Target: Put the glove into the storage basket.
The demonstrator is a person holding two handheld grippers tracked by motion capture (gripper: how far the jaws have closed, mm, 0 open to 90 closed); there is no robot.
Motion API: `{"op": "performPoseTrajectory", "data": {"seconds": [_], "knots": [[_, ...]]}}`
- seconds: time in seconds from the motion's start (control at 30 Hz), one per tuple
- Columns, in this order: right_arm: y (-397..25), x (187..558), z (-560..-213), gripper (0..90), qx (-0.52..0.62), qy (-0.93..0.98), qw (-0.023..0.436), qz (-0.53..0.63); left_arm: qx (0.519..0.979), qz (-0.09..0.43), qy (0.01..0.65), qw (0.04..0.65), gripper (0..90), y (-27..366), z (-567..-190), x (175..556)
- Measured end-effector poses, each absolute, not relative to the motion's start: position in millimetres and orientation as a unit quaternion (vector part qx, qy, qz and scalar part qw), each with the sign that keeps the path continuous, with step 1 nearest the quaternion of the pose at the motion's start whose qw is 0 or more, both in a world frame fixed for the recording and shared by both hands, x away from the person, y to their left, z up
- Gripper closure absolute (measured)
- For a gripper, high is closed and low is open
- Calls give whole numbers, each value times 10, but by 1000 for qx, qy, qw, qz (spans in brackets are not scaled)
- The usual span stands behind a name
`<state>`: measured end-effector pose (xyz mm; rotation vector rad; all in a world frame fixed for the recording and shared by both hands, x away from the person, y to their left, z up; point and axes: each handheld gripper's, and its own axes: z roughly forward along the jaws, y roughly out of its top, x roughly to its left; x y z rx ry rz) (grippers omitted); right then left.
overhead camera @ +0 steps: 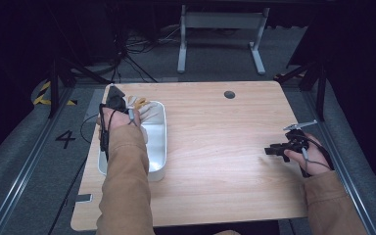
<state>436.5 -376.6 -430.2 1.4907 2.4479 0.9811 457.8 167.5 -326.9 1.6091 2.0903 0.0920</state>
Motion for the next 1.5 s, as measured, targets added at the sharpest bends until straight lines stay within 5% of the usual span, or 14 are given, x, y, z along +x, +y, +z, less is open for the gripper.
{"op": "performPoseTrajectory", "data": {"seconds": [1.5], "knots": [[-3760, 4380, -4351, 579, 492, 809, 51, 317, 594, 10, 777, 210, 703, 1727, -4043, 4596]]}}
